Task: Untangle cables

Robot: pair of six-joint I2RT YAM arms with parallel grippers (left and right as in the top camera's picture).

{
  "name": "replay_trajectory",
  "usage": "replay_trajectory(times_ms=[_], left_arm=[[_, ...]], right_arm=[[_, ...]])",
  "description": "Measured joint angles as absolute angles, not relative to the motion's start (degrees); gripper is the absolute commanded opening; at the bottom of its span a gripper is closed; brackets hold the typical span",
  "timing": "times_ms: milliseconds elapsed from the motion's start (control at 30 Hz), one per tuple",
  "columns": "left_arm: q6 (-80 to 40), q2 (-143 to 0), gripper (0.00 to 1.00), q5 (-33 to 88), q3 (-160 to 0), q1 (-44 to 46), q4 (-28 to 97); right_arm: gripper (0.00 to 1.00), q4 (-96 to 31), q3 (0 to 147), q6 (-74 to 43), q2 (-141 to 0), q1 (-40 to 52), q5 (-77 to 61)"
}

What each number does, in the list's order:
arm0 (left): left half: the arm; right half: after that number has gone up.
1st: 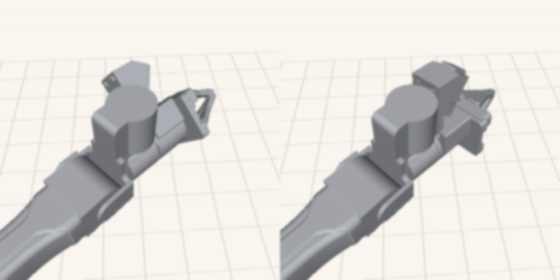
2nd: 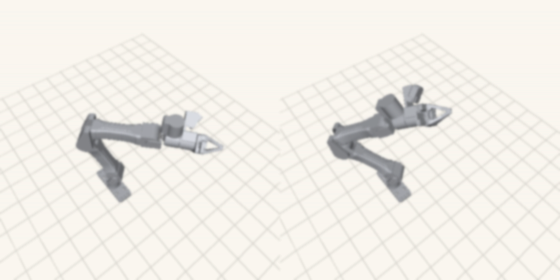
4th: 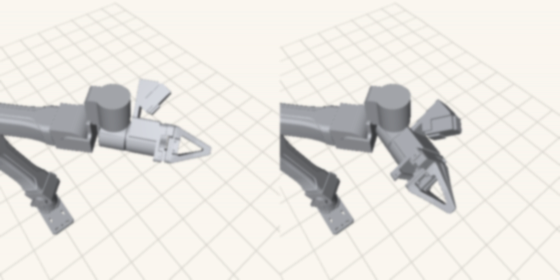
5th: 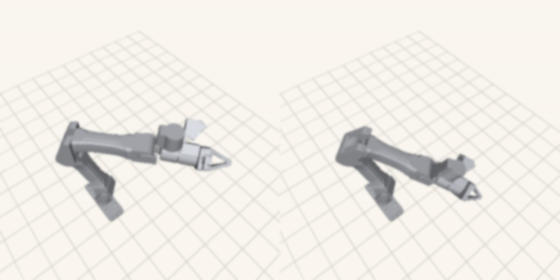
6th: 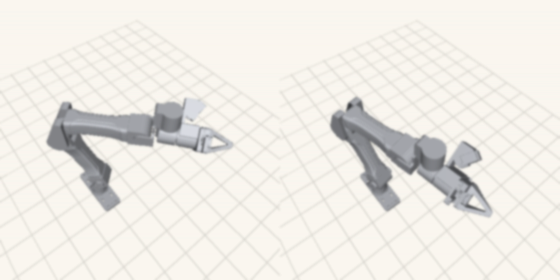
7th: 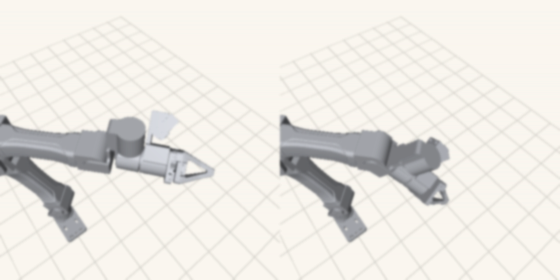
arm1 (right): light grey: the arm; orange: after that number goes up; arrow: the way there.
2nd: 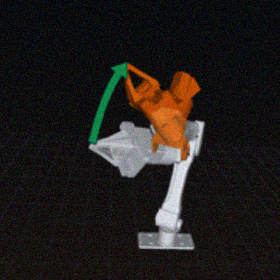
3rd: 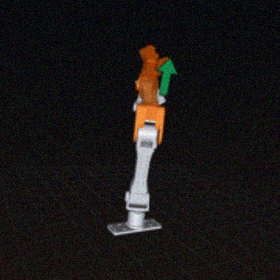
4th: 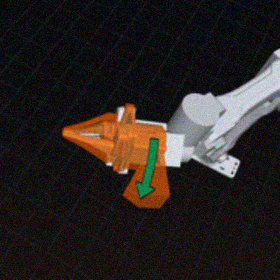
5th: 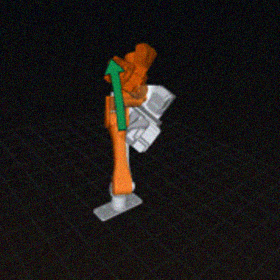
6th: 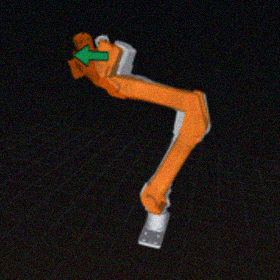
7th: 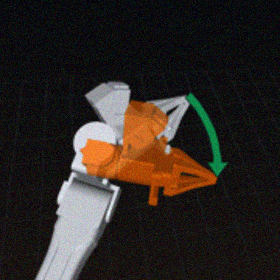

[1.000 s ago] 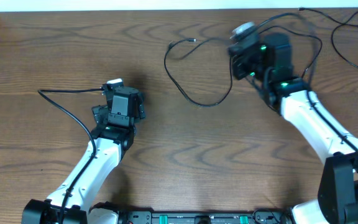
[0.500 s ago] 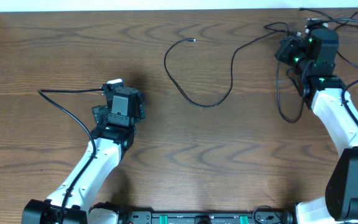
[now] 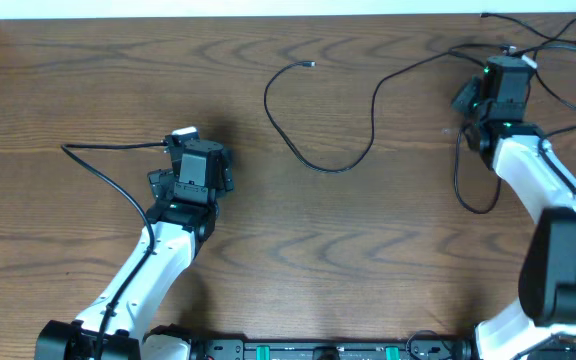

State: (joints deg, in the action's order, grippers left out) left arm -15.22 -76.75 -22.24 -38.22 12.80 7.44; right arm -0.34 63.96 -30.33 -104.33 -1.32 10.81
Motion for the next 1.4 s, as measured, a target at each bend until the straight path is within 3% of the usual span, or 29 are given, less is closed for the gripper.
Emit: replay_trajectory(times_ms=[133,167,300,333,633,933,1200,1400], left_arm=[[-15.2,-76.8,0.96,-22.3,-38.2,12.8,7.4],[-15.2,-76.8,0.96,-22.2,-38.2,12.8,7.5],[-15.2,-76.8,0.96,-22.2,-38.2,12.8,7.5],[-15.2,-76.8,0.96,-22.2,-38.2,12.8,7.4],[-15.2,-76.8,0.96,-22.2,-38.2,12.8,7.4],[-15.2,-76.8,0.96,-22.2,-38.2,12.8,7.5],[-15.2,-76.8,0.96,-22.3,-38.2,12.8,7.4],[-15.2,-76.8,0.96,-22.2,-38.2,12.8,7.4]], right_arm=[[0.01,4.9,63.8,-30.5,-109.5,-1.3,9.8],[0.09,6.5,63.8,-30.7,-109.9,-1.3,9.4],[0.92,10.2,63.8,-31.2,-109.9,-1.1,8.6],[0.99,10.4,63.8,-31.2,-109.9,-0.9,8.5],[0.99,11.8,63.8,-24.3,-109.9,1.0,-2.6],[0.99,8.9,63.8,-1.8,-109.9,8.6,-27.4],[0.99,6.2,63.8,12.9,-109.9,19.9,-26.9],[0.99,6.4,63.8,15.2,-110.7,23.1,-24.7]])
